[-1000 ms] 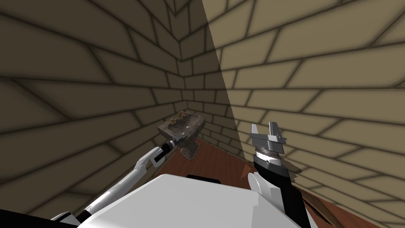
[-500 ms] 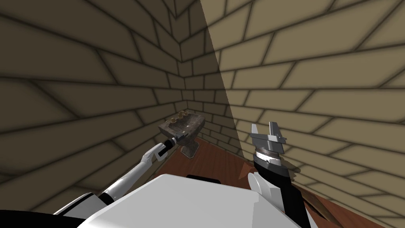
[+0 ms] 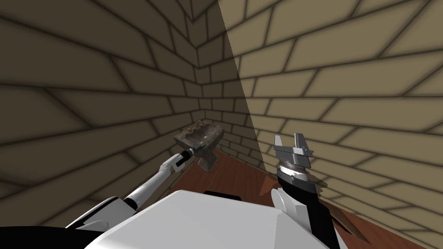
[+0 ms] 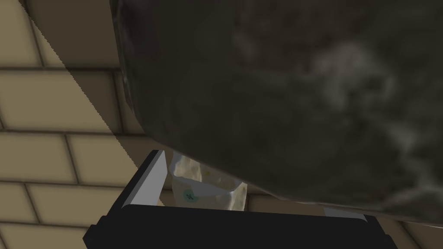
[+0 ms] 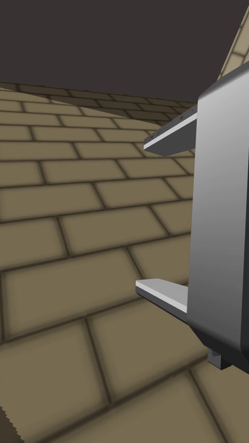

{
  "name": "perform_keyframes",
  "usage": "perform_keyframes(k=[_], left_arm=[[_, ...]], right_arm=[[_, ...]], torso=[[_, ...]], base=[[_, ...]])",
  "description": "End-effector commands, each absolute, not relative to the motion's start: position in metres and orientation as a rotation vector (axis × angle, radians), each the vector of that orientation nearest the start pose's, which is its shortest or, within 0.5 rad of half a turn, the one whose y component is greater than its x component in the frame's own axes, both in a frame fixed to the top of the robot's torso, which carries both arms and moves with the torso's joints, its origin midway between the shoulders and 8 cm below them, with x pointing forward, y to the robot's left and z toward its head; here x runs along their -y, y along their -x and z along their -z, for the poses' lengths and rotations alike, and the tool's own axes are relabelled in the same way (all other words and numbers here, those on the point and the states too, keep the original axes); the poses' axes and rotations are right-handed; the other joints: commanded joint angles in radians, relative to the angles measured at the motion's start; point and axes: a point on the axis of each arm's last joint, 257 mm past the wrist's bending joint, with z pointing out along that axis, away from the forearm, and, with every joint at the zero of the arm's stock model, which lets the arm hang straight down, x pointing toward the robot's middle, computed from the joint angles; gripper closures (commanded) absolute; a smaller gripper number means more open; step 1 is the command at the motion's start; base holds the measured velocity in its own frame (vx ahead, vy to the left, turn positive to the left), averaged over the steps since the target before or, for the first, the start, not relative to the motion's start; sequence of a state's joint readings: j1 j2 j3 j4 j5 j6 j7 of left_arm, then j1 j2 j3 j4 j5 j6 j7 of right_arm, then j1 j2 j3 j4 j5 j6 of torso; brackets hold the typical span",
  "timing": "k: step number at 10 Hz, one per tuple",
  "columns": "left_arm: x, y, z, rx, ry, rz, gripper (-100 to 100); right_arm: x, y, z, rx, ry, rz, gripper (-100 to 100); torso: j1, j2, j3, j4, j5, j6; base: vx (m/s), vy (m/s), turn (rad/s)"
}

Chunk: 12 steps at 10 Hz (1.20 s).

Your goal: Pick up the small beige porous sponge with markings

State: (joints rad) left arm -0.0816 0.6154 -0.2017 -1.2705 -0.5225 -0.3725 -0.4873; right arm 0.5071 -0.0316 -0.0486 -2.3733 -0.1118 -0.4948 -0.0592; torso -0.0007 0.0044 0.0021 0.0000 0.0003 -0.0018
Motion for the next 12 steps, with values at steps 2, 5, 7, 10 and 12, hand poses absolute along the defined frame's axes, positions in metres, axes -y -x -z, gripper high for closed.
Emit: perform_keyframes(k=[2, 5, 7, 10, 12], left_arm=[[-0.294, -0.544, 0.270, -1.659, -0.324, 0.274, -100], [-0.310, -0.555, 0.278, -1.687, -0.305, 0.243, -100], [-0.297, -0.566, 0.269, -1.663, -0.321, 0.273, -100], [-0.312, -0.578, 0.274, -1.687, -0.302, 0.242, -100], [-0.301, -0.595, 0.261, -1.663, -0.316, 0.263, -100]], right_arm=[[0.299, -0.320, -0.064, -0.498, -0.646, -1.402, 0], [0.299, -0.320, -0.064, -0.498, -0.646, -1.402, 0], [0.299, -0.320, -0.064, -0.498, -0.646, -1.402, 0], [0.299, -0.320, -0.064, -0.498, -0.646, -1.402, 0], [0.299, -0.320, -0.064, -0.498, -0.646, -1.402, 0]], torso=[[0.001, -0.002, -0.001, -0.001, 0.000, 0.000], [0.000, -0.001, -0.001, 0.000, 0.000, 0.000], [0.001, -0.004, -0.002, -0.001, 0.000, 0.000], [0.000, 0.000, 0.000, 0.000, 0.000, 0.000], [-0.001, -0.001, -0.001, 0.000, 0.000, 0.000]], base=[[-0.036, -0.005, -0.006], [-0.043, -0.007, -0.004], [-0.032, -0.001, -0.006], [-0.051, -0.009, -0.004], [-0.075, -0.014, -0.014]])
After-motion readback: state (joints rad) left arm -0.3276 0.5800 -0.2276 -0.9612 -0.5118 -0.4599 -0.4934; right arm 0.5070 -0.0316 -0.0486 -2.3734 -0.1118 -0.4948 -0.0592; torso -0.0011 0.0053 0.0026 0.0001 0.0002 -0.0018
